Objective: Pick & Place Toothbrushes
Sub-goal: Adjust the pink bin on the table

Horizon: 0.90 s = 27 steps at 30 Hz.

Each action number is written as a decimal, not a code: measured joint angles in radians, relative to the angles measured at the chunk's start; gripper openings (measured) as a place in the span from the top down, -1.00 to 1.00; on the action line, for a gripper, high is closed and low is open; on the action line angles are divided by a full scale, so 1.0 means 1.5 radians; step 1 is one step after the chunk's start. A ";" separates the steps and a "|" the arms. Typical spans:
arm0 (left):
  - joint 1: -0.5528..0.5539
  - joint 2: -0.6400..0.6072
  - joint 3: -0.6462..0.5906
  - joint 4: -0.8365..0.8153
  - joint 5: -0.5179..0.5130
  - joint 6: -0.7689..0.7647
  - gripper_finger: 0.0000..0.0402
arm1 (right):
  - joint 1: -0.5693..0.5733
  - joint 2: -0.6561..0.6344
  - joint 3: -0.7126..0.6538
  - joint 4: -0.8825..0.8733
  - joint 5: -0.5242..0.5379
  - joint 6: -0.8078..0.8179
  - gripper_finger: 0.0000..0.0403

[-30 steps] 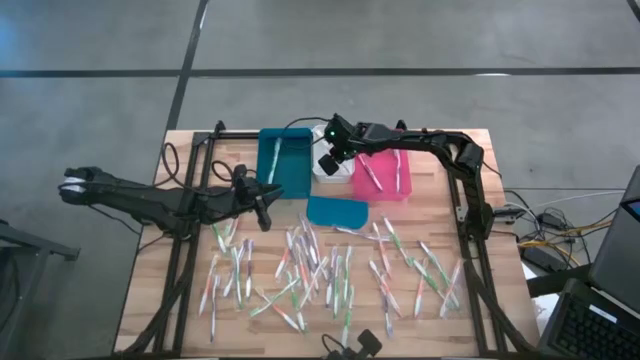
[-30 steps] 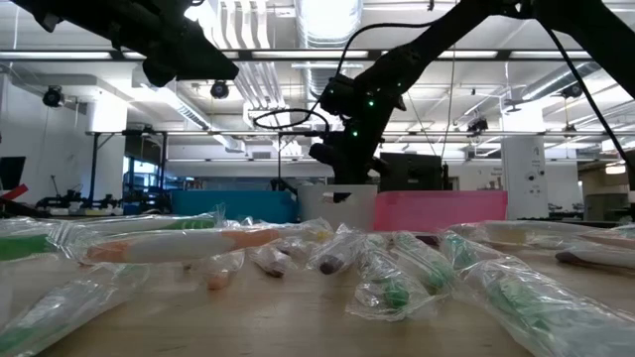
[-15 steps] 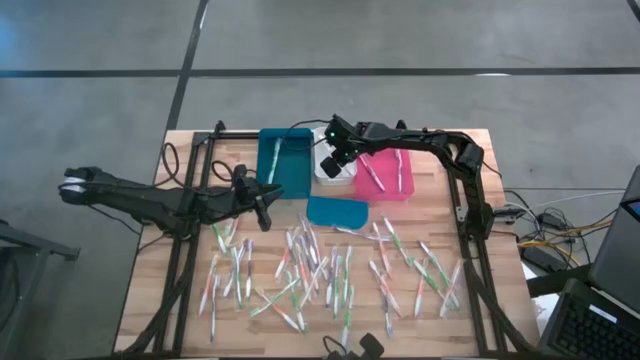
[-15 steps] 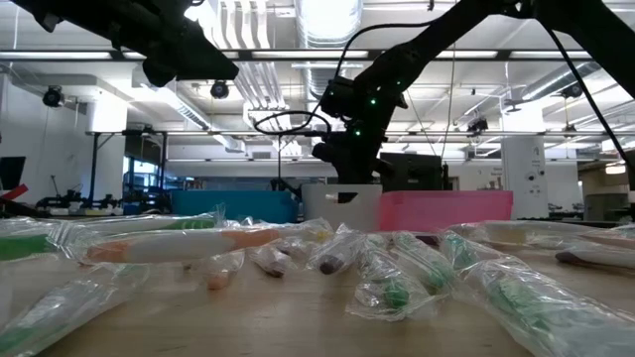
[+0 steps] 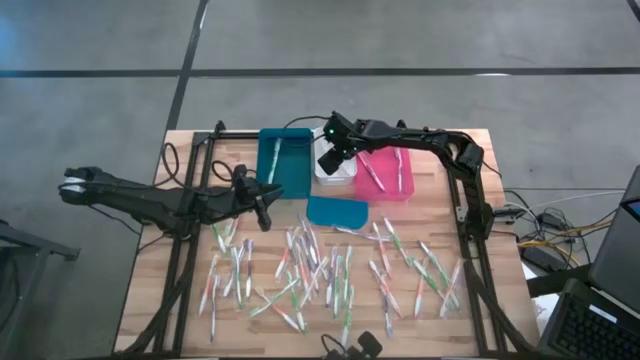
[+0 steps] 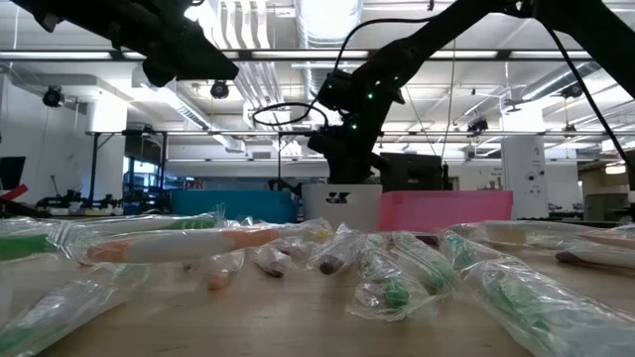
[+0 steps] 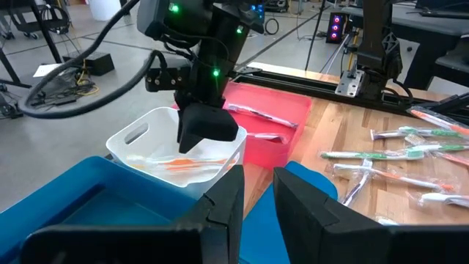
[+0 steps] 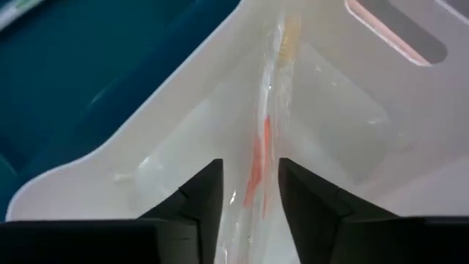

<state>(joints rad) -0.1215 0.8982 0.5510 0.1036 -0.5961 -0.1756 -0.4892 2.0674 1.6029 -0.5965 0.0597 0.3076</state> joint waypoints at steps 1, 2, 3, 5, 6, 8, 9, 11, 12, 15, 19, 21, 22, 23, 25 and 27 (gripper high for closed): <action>0.000 0.000 0.000 0.000 0.000 0.000 0.60 | 0.000 0.000 0.002 0.000 0.000 0.000 0.32; 0.000 0.000 0.000 0.000 0.000 0.000 0.60 | 0.000 -0.001 0.005 -0.002 0.000 -0.001 0.29; 0.000 0.000 0.000 0.000 0.000 0.000 0.60 | 0.000 -0.006 0.006 -0.003 -0.001 -0.006 0.27; 0.000 0.000 0.000 -0.003 0.000 0.000 0.60 | 0.000 -0.022 0.007 -0.011 -0.003 -0.021 0.24; 0.000 0.000 0.000 -0.006 0.000 0.001 0.60 | 0.000 -0.033 0.008 -0.020 -0.003 -0.027 0.25; 0.000 0.000 0.000 -0.009 0.000 0.001 0.60 | 0.000 -0.058 0.008 -0.058 -0.003 -0.046 0.29; 0.000 0.000 0.000 -0.009 0.000 0.000 0.60 | 0.000 -0.070 0.008 -0.081 -0.003 -0.054 0.33; 0.000 0.000 0.000 -0.009 0.000 0.001 0.60 | 0.005 -0.092 0.005 -0.126 0.007 -0.065 0.43; 0.000 0.000 0.000 -0.009 0.000 0.001 0.60 | 0.008 -0.104 0.002 -0.151 0.020 -0.070 0.50; 0.000 0.000 0.000 -0.009 0.000 0.001 0.60 | 0.018 -0.136 -0.001 -0.232 0.085 -0.080 0.72; 0.000 0.000 0.000 -0.010 0.000 0.000 0.60 | 0.018 -0.165 -0.008 -0.357 0.208 -0.043 0.93; 0.000 0.000 0.000 -0.011 0.000 -0.003 0.60 | 0.013 -0.179 -0.025 -0.396 0.239 -0.019 0.94; 0.000 0.000 0.000 -0.012 0.001 -0.004 0.60 | 0.010 -0.190 -0.038 -0.406 0.242 -0.012 0.95; 0.000 0.000 0.000 -0.012 0.001 -0.004 0.60 | 0.009 -0.200 -0.056 -0.410 0.242 -0.010 0.96; 0.000 0.000 0.000 -0.015 0.002 -0.005 0.60 | 0.006 -0.224 -0.099 -0.406 0.242 -0.003 0.96; 0.000 0.000 0.000 -0.017 0.002 -0.006 0.60 | 0.003 -0.253 -0.148 -0.394 0.241 0.006 0.96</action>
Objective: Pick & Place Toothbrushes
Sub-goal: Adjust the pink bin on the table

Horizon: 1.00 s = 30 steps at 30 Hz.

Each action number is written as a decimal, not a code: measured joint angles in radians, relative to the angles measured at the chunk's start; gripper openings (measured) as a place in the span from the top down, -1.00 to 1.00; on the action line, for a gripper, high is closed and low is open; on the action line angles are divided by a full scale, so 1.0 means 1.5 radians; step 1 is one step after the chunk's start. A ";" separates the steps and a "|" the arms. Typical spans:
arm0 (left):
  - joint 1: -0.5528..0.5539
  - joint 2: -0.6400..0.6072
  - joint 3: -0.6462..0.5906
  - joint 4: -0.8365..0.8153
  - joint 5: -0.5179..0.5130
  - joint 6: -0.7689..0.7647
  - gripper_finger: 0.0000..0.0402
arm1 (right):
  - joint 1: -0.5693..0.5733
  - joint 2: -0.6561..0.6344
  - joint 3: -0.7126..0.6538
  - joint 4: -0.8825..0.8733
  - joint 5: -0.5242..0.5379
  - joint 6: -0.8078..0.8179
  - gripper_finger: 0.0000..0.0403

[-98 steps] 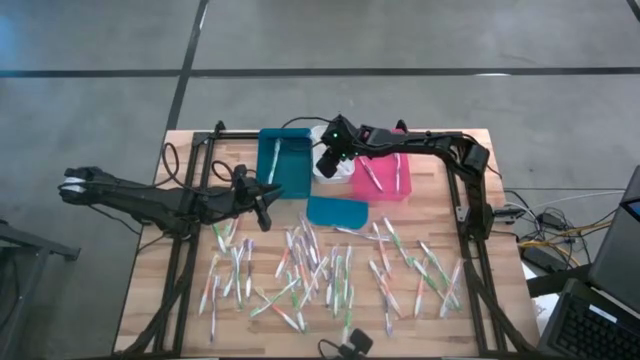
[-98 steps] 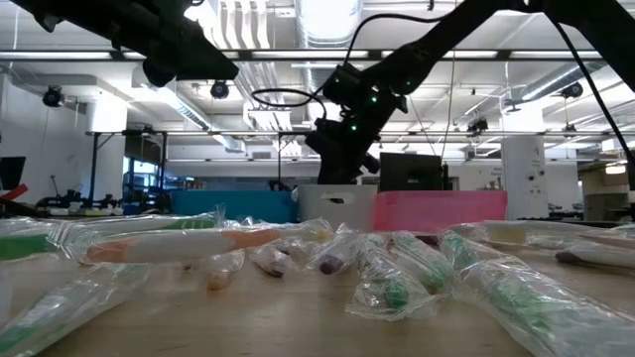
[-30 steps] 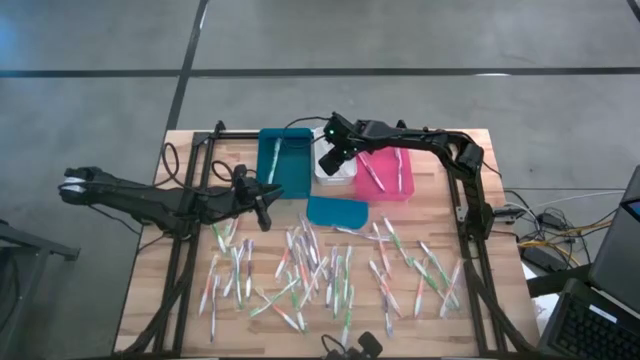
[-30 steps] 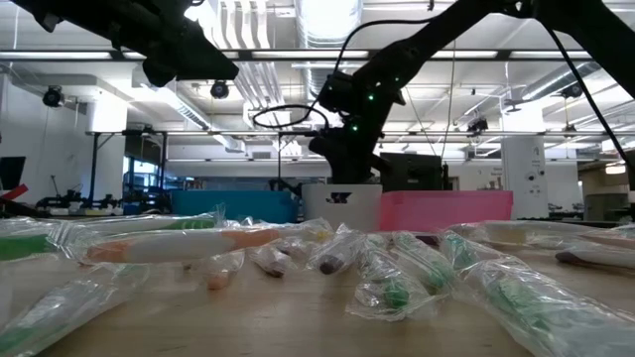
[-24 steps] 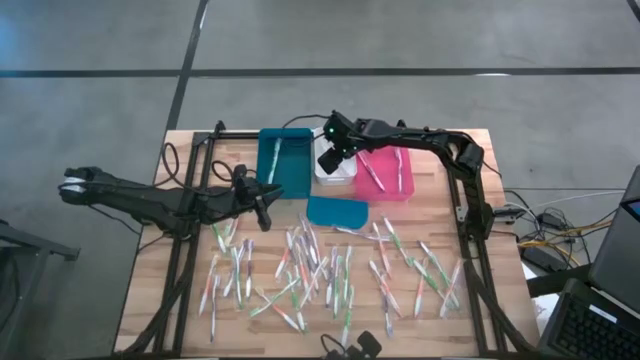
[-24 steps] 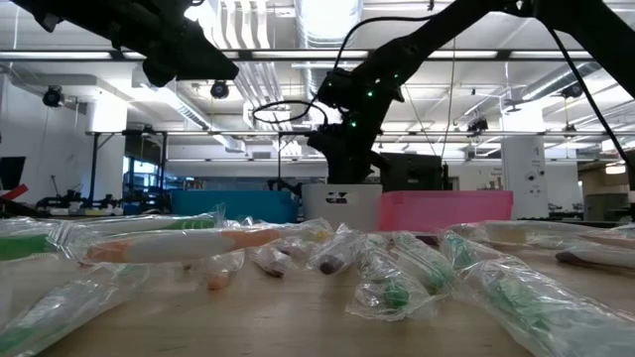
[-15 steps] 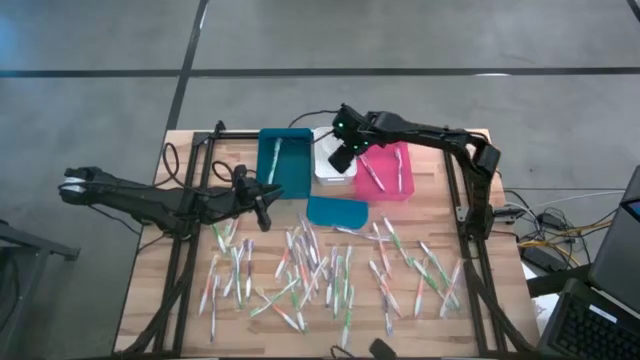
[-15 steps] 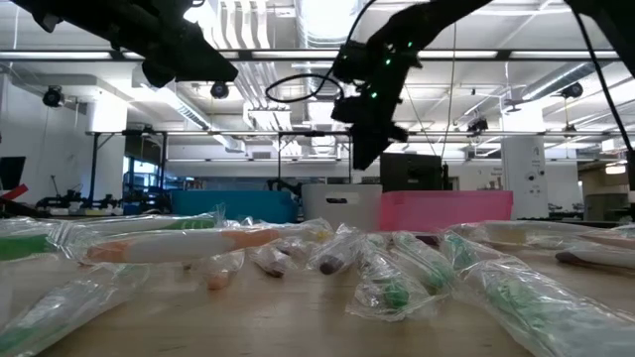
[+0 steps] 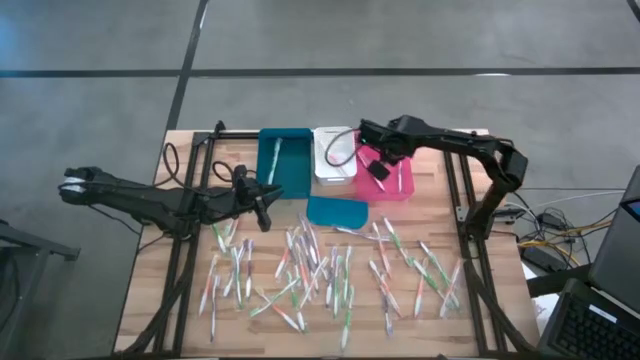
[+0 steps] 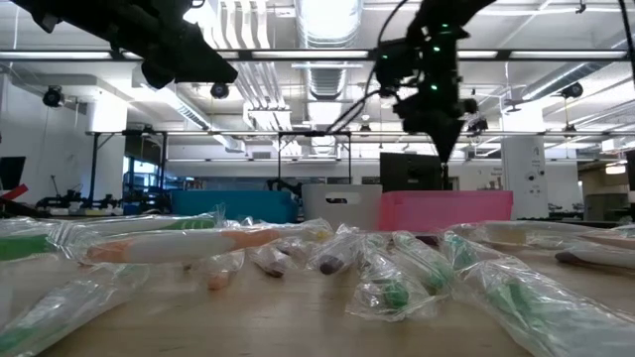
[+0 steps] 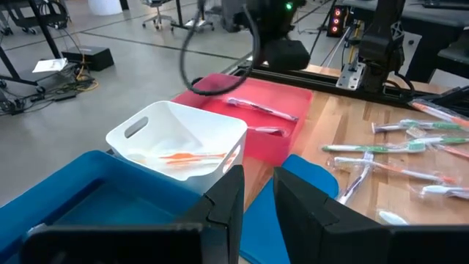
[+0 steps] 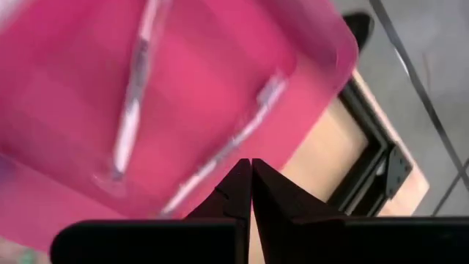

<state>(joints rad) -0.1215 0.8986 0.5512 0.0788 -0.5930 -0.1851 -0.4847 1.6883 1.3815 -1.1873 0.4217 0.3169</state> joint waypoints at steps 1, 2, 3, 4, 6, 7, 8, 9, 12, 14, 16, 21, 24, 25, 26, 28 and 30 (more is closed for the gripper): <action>0.000 0.000 0.000 0.000 0.000 0.000 0.60 | -0.003 -0.018 -0.026 0.014 0.000 0.004 0.96; 0.000 0.000 0.000 0.000 0.000 0.000 0.60 | -0.005 -0.037 -0.053 0.027 0.000 0.008 0.96; 0.000 0.000 0.000 0.000 0.000 0.000 0.60 | -0.006 -0.059 -0.082 0.043 0.000 0.013 0.96; 0.000 0.000 0.000 0.000 0.000 0.000 0.60 | -0.006 -0.079 -0.110 0.061 0.001 0.016 0.96; 0.000 0.000 0.000 0.002 0.000 -0.001 0.60 | -0.005 -0.123 -0.168 0.105 0.000 0.028 0.96; 0.000 0.000 0.000 0.005 0.000 -0.001 0.60 | -0.004 -0.143 -0.195 0.124 -0.001 0.034 0.96; 0.000 0.000 0.000 0.008 0.000 -0.001 0.60 | -0.004 -0.165 -0.223 0.143 -0.003 0.042 0.96; 0.000 0.000 0.000 0.010 0.000 -0.001 0.60 | -0.004 -0.185 -0.248 0.159 -0.002 0.050 0.96; 0.000 0.000 0.000 0.012 0.000 -0.002 0.60 | -0.005 -0.234 -0.315 0.186 -0.002 0.067 0.96; 0.000 0.000 0.000 0.012 0.000 -0.002 0.60 | -0.005 -0.260 -0.349 0.189 -0.002 0.083 0.96; 0.000 0.000 0.000 0.013 0.000 -0.002 0.60 | -0.004 -0.280 -0.378 0.191 -0.002 0.091 0.96; 0.000 -0.001 0.000 0.019 0.000 -0.002 0.60 | -0.005 -0.297 -0.424 0.218 -0.004 0.103 0.96; 0.000 -0.001 0.000 0.019 0.000 -0.002 0.60 | -0.004 -0.287 -0.437 0.255 -0.010 0.100 0.96; 0.000 -0.001 0.000 0.019 0.000 -0.002 0.60 | -0.005 -0.283 -0.440 0.271 -0.017 0.097 0.96; 0.000 -0.001 0.000 0.019 0.000 -0.002 0.60 | -0.005 -0.278 -0.443 0.286 -0.023 0.090 0.96; 0.000 -0.001 0.000 0.019 0.000 -0.002 0.60 | -0.005 -0.268 -0.444 0.305 -0.025 0.085 0.96; 0.000 -0.001 0.000 0.018 0.000 -0.002 0.60 | -0.007 -0.258 -0.443 0.313 -0.025 0.082 0.96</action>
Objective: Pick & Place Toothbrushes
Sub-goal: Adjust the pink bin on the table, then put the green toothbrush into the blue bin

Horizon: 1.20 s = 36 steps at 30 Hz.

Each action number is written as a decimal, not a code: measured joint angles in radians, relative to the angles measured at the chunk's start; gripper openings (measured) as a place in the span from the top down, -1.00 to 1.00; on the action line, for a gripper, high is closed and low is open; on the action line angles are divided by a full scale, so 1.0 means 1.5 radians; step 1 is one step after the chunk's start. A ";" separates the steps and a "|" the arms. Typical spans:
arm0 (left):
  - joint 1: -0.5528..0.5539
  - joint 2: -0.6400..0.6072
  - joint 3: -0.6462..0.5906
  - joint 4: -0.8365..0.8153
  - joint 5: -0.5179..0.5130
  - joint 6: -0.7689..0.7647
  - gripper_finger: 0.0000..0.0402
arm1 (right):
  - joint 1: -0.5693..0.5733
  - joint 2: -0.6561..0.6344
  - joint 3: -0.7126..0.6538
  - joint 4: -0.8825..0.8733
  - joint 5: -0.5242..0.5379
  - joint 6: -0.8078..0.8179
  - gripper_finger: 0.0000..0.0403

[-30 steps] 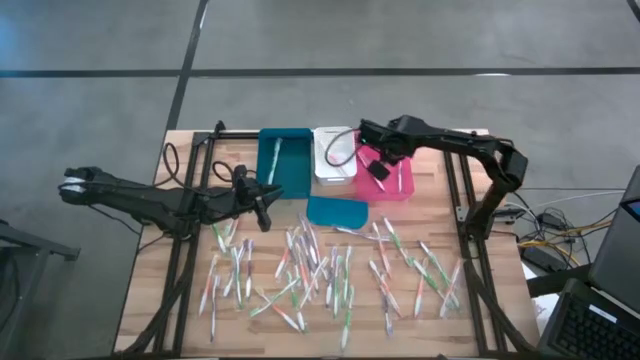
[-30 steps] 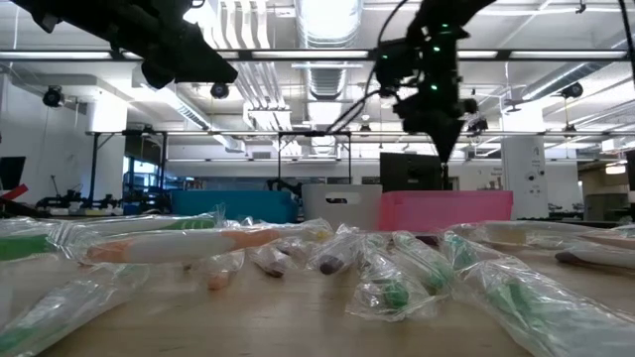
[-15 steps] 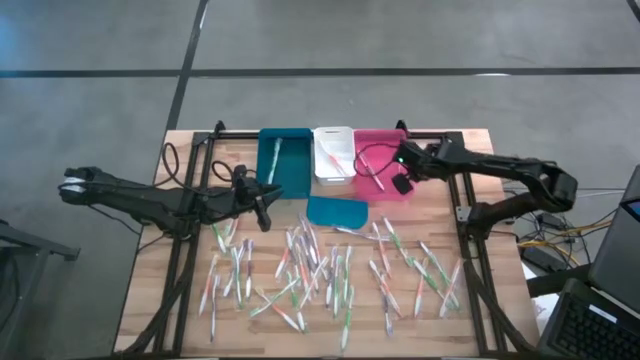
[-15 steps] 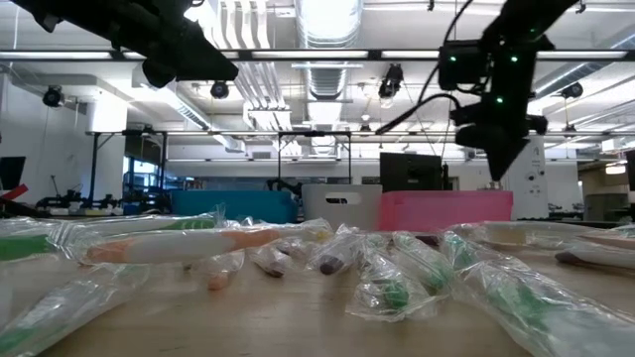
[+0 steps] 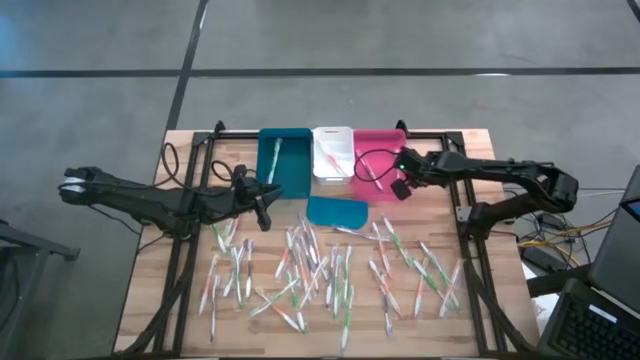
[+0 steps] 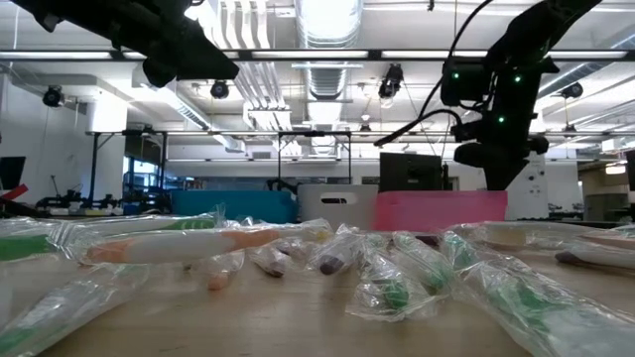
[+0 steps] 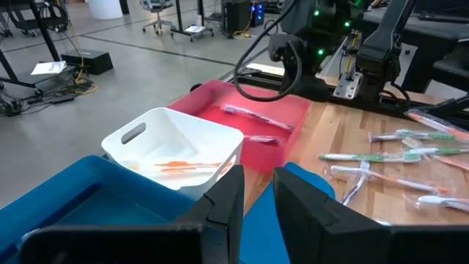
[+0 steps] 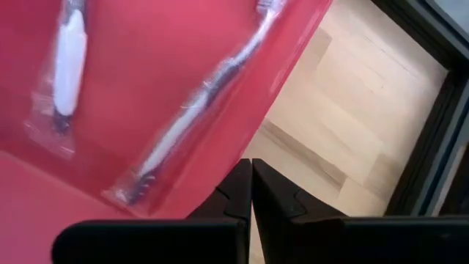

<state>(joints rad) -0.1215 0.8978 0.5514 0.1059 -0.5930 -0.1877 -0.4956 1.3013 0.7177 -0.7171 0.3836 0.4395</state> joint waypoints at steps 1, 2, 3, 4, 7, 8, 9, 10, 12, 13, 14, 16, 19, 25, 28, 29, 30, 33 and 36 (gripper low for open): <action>0.000 0.000 0.000 -0.001 0.000 0.000 0.60 | -0.003 0.005 0.002 0.000 -0.001 -0.002 0.96; 0.000 0.000 0.000 -0.001 0.000 0.000 0.60 | -0.005 0.009 0.004 -0.001 -0.002 -0.002 0.96; 0.000 0.000 0.000 -0.001 0.000 0.000 0.60 | -0.006 0.013 0.007 0.000 -0.002 -0.002 0.96; 0.000 0.000 0.000 -0.001 0.000 0.000 0.60 | -0.008 0.017 0.009 0.001 -0.002 -0.003 0.96; 0.000 0.000 0.000 -0.001 0.000 0.000 0.60 | -0.010 0.023 0.014 0.002 -0.002 -0.007 0.96; 0.000 0.000 0.000 -0.001 0.000 0.000 0.60 | -0.010 0.025 0.016 0.003 -0.006 -0.008 0.96; 0.000 0.000 0.000 -0.001 0.000 0.000 0.60 | -0.010 0.025 0.016 0.008 -0.010 -0.011 0.96; 0.000 0.000 0.000 -0.001 0.000 0.000 0.60 | -0.010 0.024 0.016 0.015 -0.012 -0.016 0.96; 0.000 0.000 0.000 -0.001 0.000 0.000 0.60 | -0.010 0.024 0.016 0.026 -0.013 -0.019 0.96; 0.000 0.000 0.000 -0.001 0.000 0.000 0.60 | -0.011 0.024 0.016 0.027 -0.013 -0.021 0.96; 0.000 0.000 0.000 -0.001 0.000 0.000 0.60 | -0.013 0.024 0.016 0.028 -0.013 -0.024 0.96; 0.000 0.000 0.000 -0.001 0.000 0.000 0.60 | -0.016 0.023 0.016 0.029 -0.012 -0.031 0.96; 0.000 0.000 0.000 -0.006 0.000 0.001 0.60 | -0.019 0.015 0.018 0.019 -0.012 -0.037 0.96; 0.000 0.000 0.000 -0.024 0.010 -0.011 0.60 | -0.019 -0.042 0.035 0.014 -0.012 -0.064 0.96; 0.000 0.001 0.000 -0.050 0.068 -0.028 0.60 | -0.009 -0.085 0.039 0.022 -0.011 -0.093 0.96; 0.000 0.001 0.000 -0.057 0.097 -0.033 0.60 | -0.004 -0.099 0.039 0.028 -0.010 -0.111 0.96; 0.000 0.001 0.000 -0.062 0.126 -0.037 0.60 | 0.002 -0.115 0.039 0.036 -0.011 -0.126 0.96; -0.001 0.002 0.000 -0.063 0.217 -0.050 0.60 | 0.019 -0.158 0.039 0.071 -0.011 -0.170 0.96; -0.001 0.002 0.001 -0.075 0.256 -0.098 0.60 | 0.035 -0.192 0.039 0.118 -0.011 -0.214 0.96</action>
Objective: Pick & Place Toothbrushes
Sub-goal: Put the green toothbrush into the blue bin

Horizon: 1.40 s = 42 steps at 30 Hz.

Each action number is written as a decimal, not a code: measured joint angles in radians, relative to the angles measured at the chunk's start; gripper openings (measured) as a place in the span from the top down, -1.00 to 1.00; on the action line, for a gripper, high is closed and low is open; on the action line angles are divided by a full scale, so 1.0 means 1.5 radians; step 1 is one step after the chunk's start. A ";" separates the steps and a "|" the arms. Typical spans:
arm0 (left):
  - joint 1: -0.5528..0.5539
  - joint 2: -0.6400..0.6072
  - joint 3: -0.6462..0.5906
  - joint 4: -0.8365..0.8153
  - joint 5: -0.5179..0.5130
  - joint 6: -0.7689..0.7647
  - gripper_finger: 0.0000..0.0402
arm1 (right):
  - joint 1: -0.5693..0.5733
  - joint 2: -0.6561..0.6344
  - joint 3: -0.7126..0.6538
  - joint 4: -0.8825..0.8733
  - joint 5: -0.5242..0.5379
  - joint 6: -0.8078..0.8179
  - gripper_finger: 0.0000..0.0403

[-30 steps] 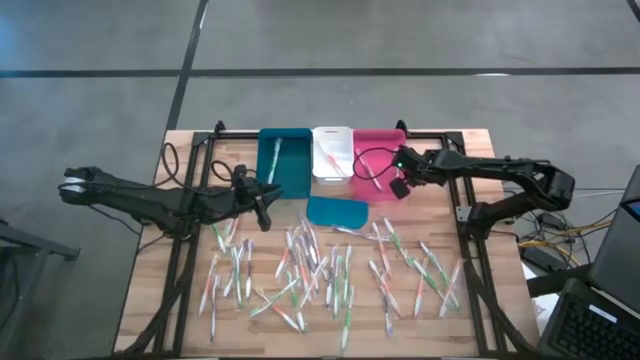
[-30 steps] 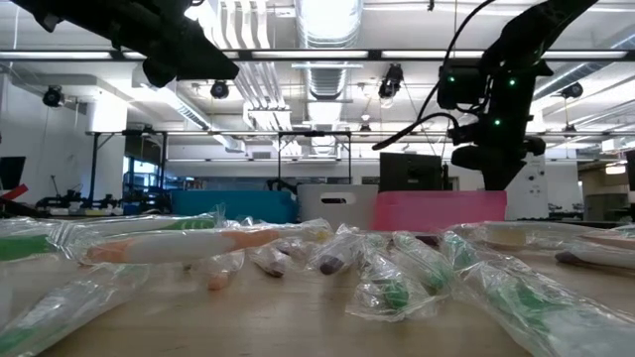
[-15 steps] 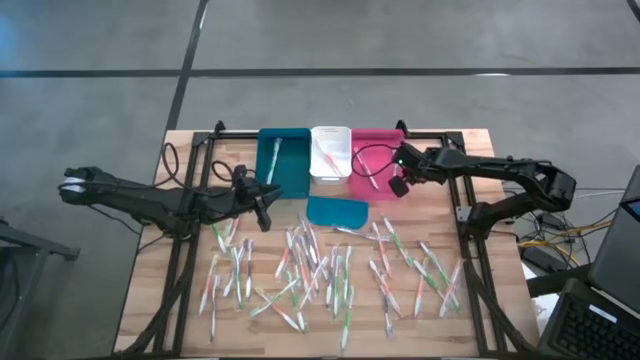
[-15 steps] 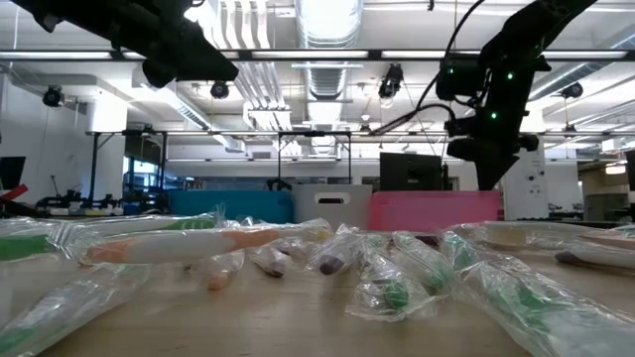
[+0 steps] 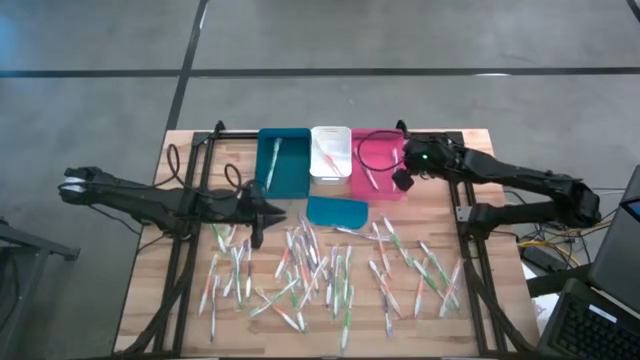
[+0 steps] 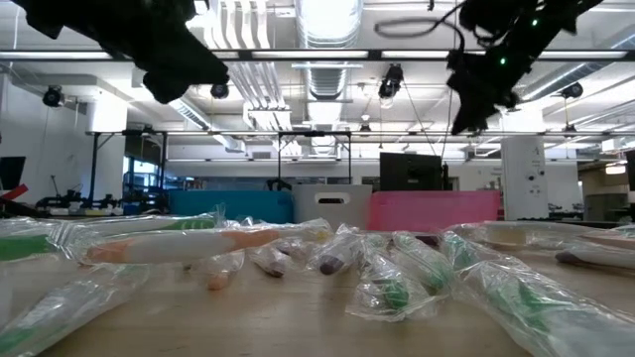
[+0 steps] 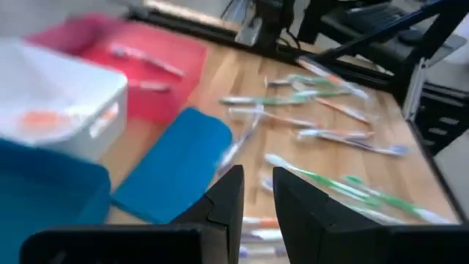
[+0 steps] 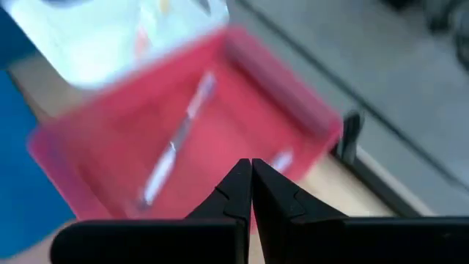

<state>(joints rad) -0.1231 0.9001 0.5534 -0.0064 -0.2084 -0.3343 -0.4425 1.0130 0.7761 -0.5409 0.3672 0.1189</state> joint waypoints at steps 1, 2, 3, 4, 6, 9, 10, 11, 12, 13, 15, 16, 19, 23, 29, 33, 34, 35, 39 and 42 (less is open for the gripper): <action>0.000 0.000 0.004 -0.019 0.000 -0.019 0.60 | 0.004 -0.010 0.000 0.014 -0.001 -0.014 0.96; 0.001 0.000 0.011 -0.044 -0.008 -0.032 0.60 | 0.007 -0.018 0.000 0.029 -0.001 -0.028 0.96; 0.001 0.000 0.020 -0.074 -0.029 -0.044 0.60 | 0.010 -0.024 0.000 0.044 -0.001 -0.041 0.96; 0.001 0.000 0.031 -0.112 -0.066 -0.061 0.60 | 0.013 -0.028 0.000 0.057 -0.001 -0.051 0.96; 0.003 0.001 0.054 -0.195 -0.159 -0.113 0.60 | 0.013 -0.032 0.000 0.077 -0.005 -0.067 0.96; 0.014 0.001 0.097 -0.340 -0.259 -0.229 0.60 | 0.013 -0.025 0.000 0.102 -0.034 -0.093 0.96; 0.021 0.001 0.112 -0.388 -0.268 -0.262 0.60 | 0.013 -0.020 0.000 0.113 -0.050 -0.101 0.96; 0.030 0.001 0.126 -0.430 -0.270 -0.292 0.60 | 0.013 -0.013 0.000 0.126 -0.068 -0.111 0.96; 0.040 0.002 0.138 -0.466 -0.271 -0.314 0.60 | 0.013 -0.005 -0.001 0.143 -0.088 -0.124 0.96; 0.050 0.005 0.149 -0.498 -0.272 -0.332 0.60 | 0.013 0.005 -0.001 0.167 -0.109 -0.140 0.96; 0.074 0.013 0.166 -0.550 -0.271 -0.356 0.60 | 0.013 0.028 -0.001 0.220 -0.153 -0.171 0.96; 0.086 0.018 0.173 -0.565 -0.267 -0.363 0.60 | 0.013 0.041 -0.001 0.246 -0.171 -0.185 0.96; 0.119 0.035 0.183 -0.587 -0.222 -0.371 0.60 | 0.013 0.077 -0.001 0.316 -0.200 -0.209 0.96; 0.138 0.059 0.182 -0.596 -0.104 -0.365 0.60 | 0.013 0.119 -0.001 0.358 -0.200 -0.230 0.96; 0.137 0.087 0.182 -0.664 -0.038 -0.497 0.60 | 0.008 0.151 0.002 0.421 -0.200 -0.253 0.96; 0.137 0.107 0.182 -0.748 -0.016 -0.637 0.60 | -0.007 0.162 0.032 0.417 -0.198 -0.257 0.96; 0.136 0.112 0.183 -0.766 -0.011 -0.661 0.60 | -0.012 0.166 0.041 0.418 -0.198 -0.257 0.96; 0.136 0.118 0.185 -0.787 -0.001 -0.692 0.60 | -0.018 0.168 0.046 0.418 -0.198 -0.257 0.96; 0.127 0.146 0.194 -0.856 0.041 -0.814 0.60 | -0.045 0.176 0.057 0.417 -0.198 -0.260 0.96; 0.119 0.172 0.197 -0.869 0.075 -0.887 0.60 | -0.071 0.177 0.057 0.416 -0.198 -0.280 0.96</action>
<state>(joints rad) 0.0548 1.1575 0.8495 -1.3105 -0.0961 -1.6644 -0.5493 1.2781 0.8619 0.0837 0.0700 -0.3006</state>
